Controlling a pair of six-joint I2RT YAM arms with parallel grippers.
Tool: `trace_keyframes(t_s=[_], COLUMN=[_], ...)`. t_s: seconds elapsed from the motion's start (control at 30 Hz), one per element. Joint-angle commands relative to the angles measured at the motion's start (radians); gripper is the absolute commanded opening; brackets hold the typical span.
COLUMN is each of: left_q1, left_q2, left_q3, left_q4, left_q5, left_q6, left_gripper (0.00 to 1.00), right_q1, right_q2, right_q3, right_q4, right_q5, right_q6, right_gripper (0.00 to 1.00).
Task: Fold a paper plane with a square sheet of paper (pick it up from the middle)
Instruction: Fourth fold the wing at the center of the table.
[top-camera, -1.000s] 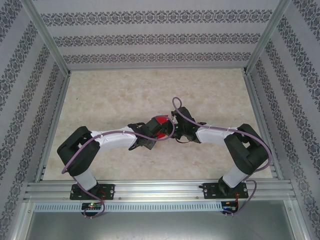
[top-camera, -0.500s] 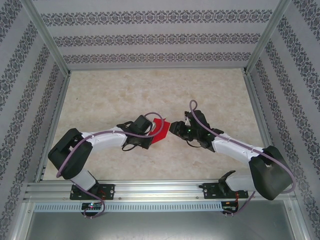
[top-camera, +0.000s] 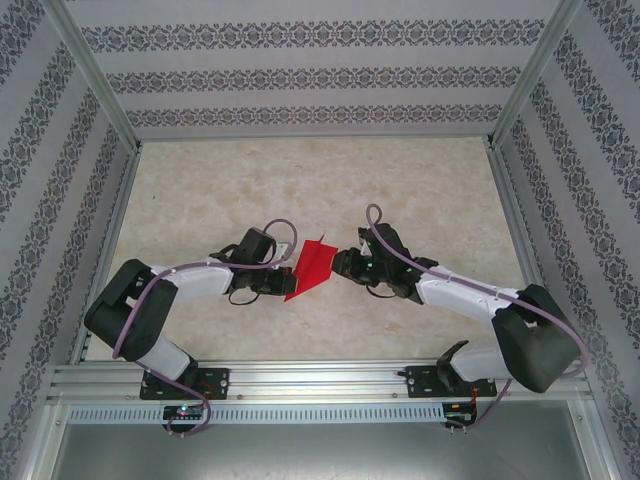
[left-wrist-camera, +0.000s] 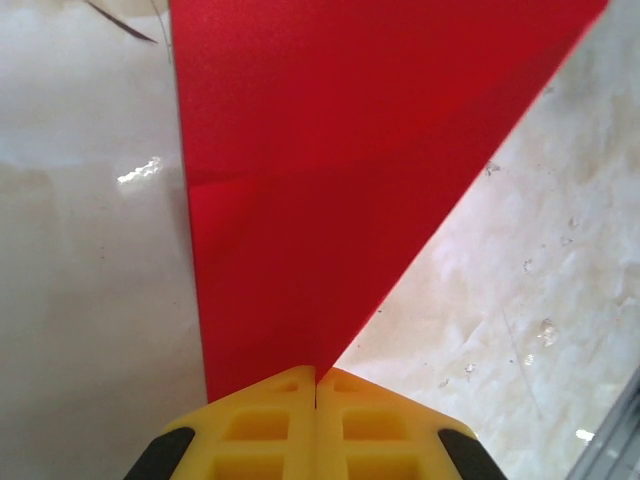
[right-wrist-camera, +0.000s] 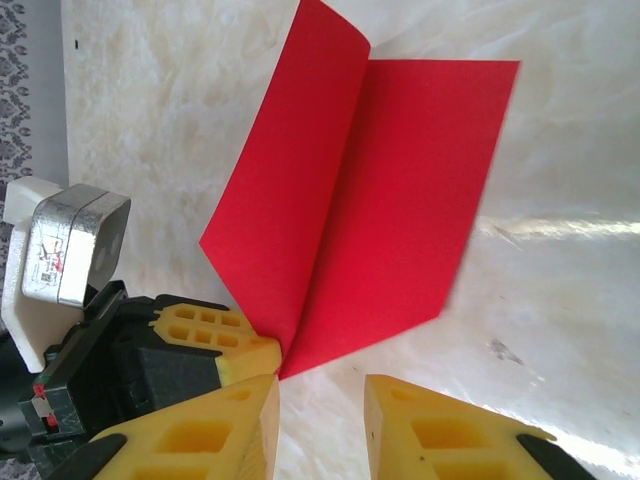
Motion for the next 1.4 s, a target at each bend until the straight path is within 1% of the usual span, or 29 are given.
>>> trace_keyframes(t_s=[0.0,0.13,0.3,0.4,0.73,0.97,1.1,1.23,1.37], left_q1=[0.044,0.077,0.101,0.103,0.104,0.105,0.105,0.105,0.106], left_q2=[-0.015,0.005,0.033,0.049,0.103,0.104,0.097,0.096,0.097], left_q3=[-0.018,-0.004,0.016,0.023,0.031,0.040,0.040,0.037,0.030], left_q4=[0.091,0.087,0.072,0.071,0.096,0.081,0.055,0.028,0.028], left_q5=[0.118,0.186,0.228,0.233,0.279,0.274,0.253,0.220,0.222], left_q6=[-0.056,-0.057,-0.051,-0.049,-0.052,-0.048,-0.033,-0.016,-0.013], left_gripper=[0.05,0.05,0.05,0.06,0.06,0.07,0.12,0.24,0.25], right_q1=[0.026,0.054,0.087,0.100,0.100,0.083,0.076,0.069,0.066], right_q2=[0.056,0.146,0.253,0.303,0.386,0.436,0.456,0.461,0.462], right_q3=[0.071,0.140,0.229,0.269,0.305,0.313,0.319,0.316,0.314], right_q4=[0.015,0.040,0.075,0.084,0.091,0.092,0.092,0.091,0.095], right_q5=[-0.013,-0.040,-0.082,-0.099,-0.074,-0.054,-0.055,-0.051,-0.052], right_q6=[-0.031,-0.036,-0.036,-0.035,-0.014,-0.012,-0.013,-0.014,-0.012], right_gripper=[0.28,0.25,0.21,0.20,0.18,0.16,0.16,0.16,0.16])
